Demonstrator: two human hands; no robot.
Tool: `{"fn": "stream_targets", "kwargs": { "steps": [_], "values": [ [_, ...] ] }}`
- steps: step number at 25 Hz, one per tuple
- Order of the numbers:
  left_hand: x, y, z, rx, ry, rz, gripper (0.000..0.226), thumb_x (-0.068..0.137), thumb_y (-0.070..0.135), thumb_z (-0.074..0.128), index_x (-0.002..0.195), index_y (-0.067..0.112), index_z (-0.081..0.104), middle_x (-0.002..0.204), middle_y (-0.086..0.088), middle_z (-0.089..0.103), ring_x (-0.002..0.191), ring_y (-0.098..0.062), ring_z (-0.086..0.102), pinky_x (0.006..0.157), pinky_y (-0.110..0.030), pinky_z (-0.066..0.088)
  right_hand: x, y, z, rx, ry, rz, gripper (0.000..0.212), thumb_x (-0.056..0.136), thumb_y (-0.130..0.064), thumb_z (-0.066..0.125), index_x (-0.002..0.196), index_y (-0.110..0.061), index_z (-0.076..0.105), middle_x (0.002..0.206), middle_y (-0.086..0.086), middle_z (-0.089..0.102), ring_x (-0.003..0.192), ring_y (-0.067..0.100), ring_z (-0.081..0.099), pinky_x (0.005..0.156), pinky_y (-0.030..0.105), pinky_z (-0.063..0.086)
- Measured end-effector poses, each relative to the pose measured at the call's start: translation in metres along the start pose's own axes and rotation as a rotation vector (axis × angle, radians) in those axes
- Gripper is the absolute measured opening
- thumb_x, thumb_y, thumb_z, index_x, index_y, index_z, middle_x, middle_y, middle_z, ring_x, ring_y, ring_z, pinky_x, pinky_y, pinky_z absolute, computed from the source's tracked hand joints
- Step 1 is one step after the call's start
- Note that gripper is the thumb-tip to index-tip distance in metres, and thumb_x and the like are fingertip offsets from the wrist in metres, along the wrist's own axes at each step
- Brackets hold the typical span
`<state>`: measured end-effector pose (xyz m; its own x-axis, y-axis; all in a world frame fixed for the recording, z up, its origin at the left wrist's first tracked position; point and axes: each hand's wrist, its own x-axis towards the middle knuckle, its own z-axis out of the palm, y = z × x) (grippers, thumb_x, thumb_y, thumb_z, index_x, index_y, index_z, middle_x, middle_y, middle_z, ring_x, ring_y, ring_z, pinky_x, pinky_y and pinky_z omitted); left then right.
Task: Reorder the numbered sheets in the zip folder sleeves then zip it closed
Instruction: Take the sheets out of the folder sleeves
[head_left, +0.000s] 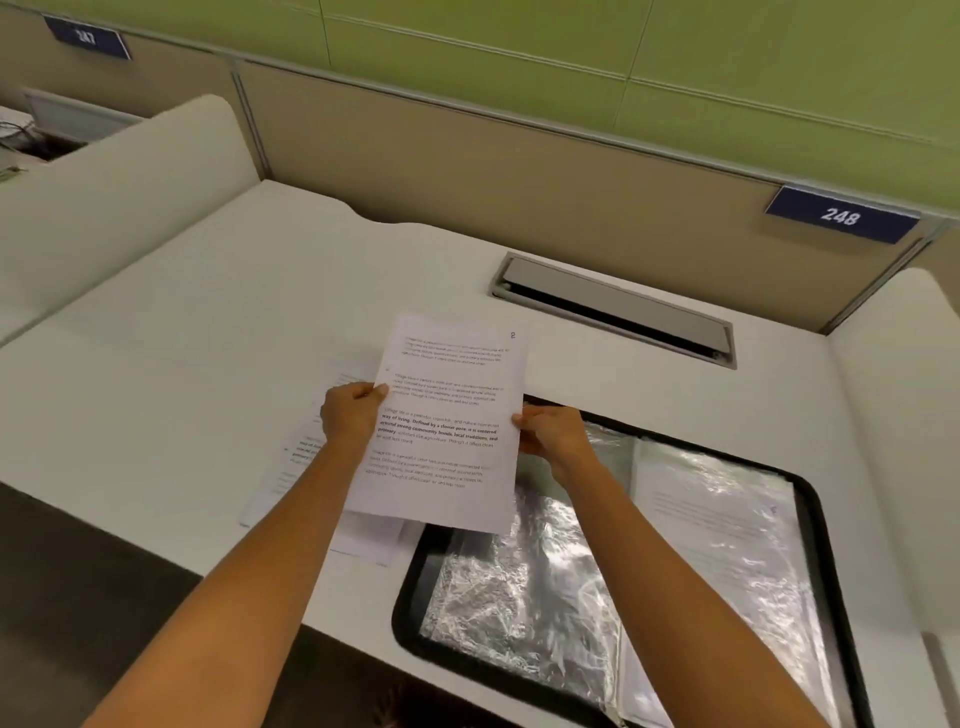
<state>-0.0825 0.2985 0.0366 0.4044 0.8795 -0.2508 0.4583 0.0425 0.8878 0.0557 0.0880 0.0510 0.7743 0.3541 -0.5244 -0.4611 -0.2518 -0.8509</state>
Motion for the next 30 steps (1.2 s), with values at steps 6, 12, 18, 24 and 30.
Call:
{"fn": "stream_targets", "kwargs": {
  "steps": [6, 12, 18, 24, 30],
  "values": [
    [0.02, -0.038, -0.063, 0.161, 0.061, -0.041, 0.027, 0.09, 0.028, 0.066, 0.108, 0.007, 0.072, 0.1, -0.012, 0.071, 0.088, -0.027, 0.063, 0.075, -0.031, 0.046, -0.003, 0.028, 0.074, -0.082, -0.039, 0.044, 0.006, 0.084, 0.006, 0.067, 0.084, 0.0, 0.064, 0.102, 0.021, 0.07, 0.084, 0.03, 0.07, 0.063, 0.036, 0.06],
    [0.047, -0.056, -0.095, 0.289, 0.055, -0.015, 0.027, 0.085, 0.028, 0.072, 0.1, 0.005, 0.072, 0.096, -0.015, 0.072, 0.083, -0.028, 0.063, 0.075, -0.034, 0.051, -0.004, 0.041, 0.117, -0.164, -0.033, 0.077, 0.007, 0.083, 0.006, 0.068, 0.079, 0.003, 0.065, 0.089, 0.018, 0.067, 0.069, 0.023, 0.067, 0.049, 0.028, 0.057],
    [0.059, -0.06, -0.094, 0.351, 0.011, 0.037, 0.03, 0.086, 0.023, 0.072, 0.109, 0.003, 0.071, 0.102, -0.017, 0.071, 0.094, -0.033, 0.066, 0.075, -0.031, 0.045, 0.004, 0.045, 0.129, -0.266, -0.018, 0.14, 0.009, 0.081, 0.005, 0.072, 0.078, 0.004, 0.063, 0.078, 0.017, 0.066, 0.065, 0.024, 0.067, 0.053, 0.032, 0.059],
    [0.069, -0.061, -0.09, 0.454, -0.01, 0.032, 0.029, 0.085, 0.027, 0.073, 0.105, 0.006, 0.071, 0.098, -0.015, 0.071, 0.088, -0.032, 0.066, 0.075, -0.034, 0.051, 0.007, 0.042, 0.13, -0.343, -0.023, 0.191, 0.017, 0.078, 0.005, 0.074, 0.09, 0.011, 0.063, 0.074, 0.02, 0.066, 0.058, 0.028, 0.065, 0.052, 0.036, 0.059],
    [0.071, -0.062, -0.084, 0.6, 0.003, 0.058, 0.039, 0.084, 0.026, 0.074, 0.116, 0.009, 0.059, 0.111, -0.011, 0.065, 0.099, -0.032, 0.063, 0.073, -0.034, 0.046, 0.003, 0.042, 0.131, -0.452, -0.031, 0.151, 0.016, 0.079, 0.005, 0.074, 0.077, 0.003, 0.058, 0.085, 0.028, 0.069, 0.064, 0.032, 0.069, 0.065, 0.043, 0.061]
  ]
}}
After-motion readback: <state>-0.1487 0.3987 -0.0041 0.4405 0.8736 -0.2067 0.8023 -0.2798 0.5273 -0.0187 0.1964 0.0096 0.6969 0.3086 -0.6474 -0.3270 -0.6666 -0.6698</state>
